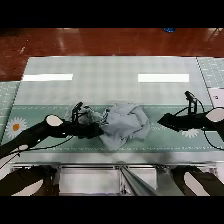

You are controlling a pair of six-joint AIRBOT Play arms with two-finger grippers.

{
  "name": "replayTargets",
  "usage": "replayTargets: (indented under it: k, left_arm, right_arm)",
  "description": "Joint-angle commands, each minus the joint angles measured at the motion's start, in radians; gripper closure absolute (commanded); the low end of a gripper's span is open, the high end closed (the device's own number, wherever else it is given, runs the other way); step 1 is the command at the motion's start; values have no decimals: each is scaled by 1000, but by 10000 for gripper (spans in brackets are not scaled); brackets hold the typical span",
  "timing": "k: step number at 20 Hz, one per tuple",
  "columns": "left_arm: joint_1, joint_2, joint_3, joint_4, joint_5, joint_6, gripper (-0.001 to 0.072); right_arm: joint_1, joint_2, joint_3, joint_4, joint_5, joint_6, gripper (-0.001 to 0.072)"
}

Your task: Fold the shirts.

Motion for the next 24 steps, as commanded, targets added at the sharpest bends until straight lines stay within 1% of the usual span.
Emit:
replayTargets:
  k: [1,5,8,9,11,12,14,15,17,18,19,20,21,22,24]
  left_arm:
    - [6,-28,66,-3,-53,48,690]
    - [6,-28,68,-4,-61,48,690]
    - [6,-29,68,-3,-60,48,690]
    - [6,-29,68,-4,-61,48,690]
    - [10,-28,68,-3,-60,61,690]
    - [29,-26,72,-4,-69,66,690]
    - [116,1,106,-4,-140,81,690]
    - [174,27,137,-4,-187,100,690]
    - [317,111,243,-5,-261,95,690]
    - [380,155,304,-16,-256,62,690]
    - [436,197,365,-52,-215,15,690]
    - [482,236,434,-104,-163,1,690]
    - [522,267,512,-142,-138,1,690]
    - [557,288,592,-150,-138,1,690]
    - [637,319,770,-150,-197,1,690]
  right_arm:
    - [76,-67,0,31,8,16,305]
    - [173,-177,0,63,-58,7,305]
    - [220,-243,0,208,-113,-89,306]
    - [238,-266,0,253,-127,-115,342]
    - [265,-283,8,308,-138,-170,684]
    - [266,-282,31,314,-120,-185,678]
    - [249,-262,121,262,-51,-185,678]
    - [234,-235,188,222,-16,-169,678]
    - [201,-164,349,114,26,-98,679]
    - [183,-126,452,57,35,-64,679]
    - [171,-94,558,28,23,-40,679]
    - [168,-75,659,23,4,-24,679]
    - [168,-64,767,17,4,-21,679]
    - [168,-59,887,10,22,-21,679]
    - [168,-47,1098,-43,76,-14,679]
